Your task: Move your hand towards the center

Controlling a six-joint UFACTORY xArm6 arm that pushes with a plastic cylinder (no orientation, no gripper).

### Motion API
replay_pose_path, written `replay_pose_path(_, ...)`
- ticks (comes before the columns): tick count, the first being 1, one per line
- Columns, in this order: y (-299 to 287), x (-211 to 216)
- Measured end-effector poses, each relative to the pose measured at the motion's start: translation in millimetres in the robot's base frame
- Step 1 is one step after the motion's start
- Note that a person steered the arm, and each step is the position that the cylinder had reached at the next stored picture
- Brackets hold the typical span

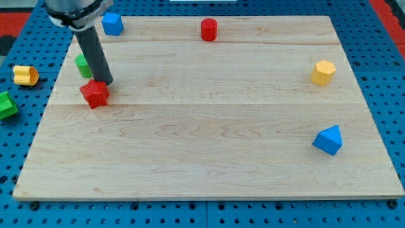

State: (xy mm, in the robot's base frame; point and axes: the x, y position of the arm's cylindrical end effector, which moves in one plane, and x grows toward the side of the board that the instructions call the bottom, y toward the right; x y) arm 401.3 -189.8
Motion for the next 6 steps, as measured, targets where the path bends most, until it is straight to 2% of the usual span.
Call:
replay_pose_path(1,7.9,43.6)
replay_pose_path(2,1.2,43.7)
replay_pose_path(3,-25.1,9.1)
replay_pose_path(5,-37.9,101.6)
replay_pose_path(6,-51.2,87.3)
